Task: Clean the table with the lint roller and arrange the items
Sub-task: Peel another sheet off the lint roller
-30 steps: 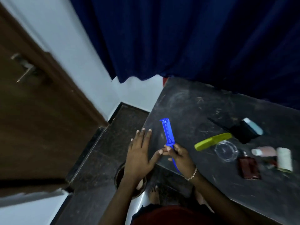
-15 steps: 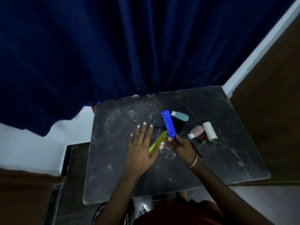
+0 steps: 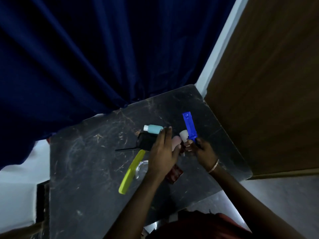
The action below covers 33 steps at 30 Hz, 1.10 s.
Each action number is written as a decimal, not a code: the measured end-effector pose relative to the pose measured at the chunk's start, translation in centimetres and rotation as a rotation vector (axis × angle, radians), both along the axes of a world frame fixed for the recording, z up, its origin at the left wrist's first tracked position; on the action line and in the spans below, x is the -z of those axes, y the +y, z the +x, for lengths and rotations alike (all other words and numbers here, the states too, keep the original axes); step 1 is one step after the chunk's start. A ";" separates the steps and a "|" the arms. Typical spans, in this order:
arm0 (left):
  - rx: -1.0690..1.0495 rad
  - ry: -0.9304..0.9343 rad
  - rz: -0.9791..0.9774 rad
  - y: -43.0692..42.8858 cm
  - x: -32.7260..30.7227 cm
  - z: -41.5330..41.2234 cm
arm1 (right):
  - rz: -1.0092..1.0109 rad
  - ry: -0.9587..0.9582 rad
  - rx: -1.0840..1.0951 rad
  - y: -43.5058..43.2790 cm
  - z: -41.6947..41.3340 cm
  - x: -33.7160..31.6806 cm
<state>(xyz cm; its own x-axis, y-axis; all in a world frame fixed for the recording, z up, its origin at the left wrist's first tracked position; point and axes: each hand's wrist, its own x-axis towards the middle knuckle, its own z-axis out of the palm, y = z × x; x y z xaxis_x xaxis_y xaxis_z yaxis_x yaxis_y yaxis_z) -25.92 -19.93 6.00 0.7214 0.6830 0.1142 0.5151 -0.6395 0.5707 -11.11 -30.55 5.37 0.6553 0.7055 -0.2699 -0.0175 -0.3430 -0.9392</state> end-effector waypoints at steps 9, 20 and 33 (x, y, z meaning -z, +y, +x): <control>-0.038 0.237 -0.155 -2.2 4.3 9.7 | -0.089 0.082 0.072 -3.7 5.8 2.2; -0.288 0.451 -0.283 -1.8 5.8 14.8 | -0.116 0.120 0.061 -4.6 7.4 3.5; -0.533 0.087 -0.581 -3.3 4.8 15.8 | -0.053 0.261 0.129 -5.2 8.6 2.8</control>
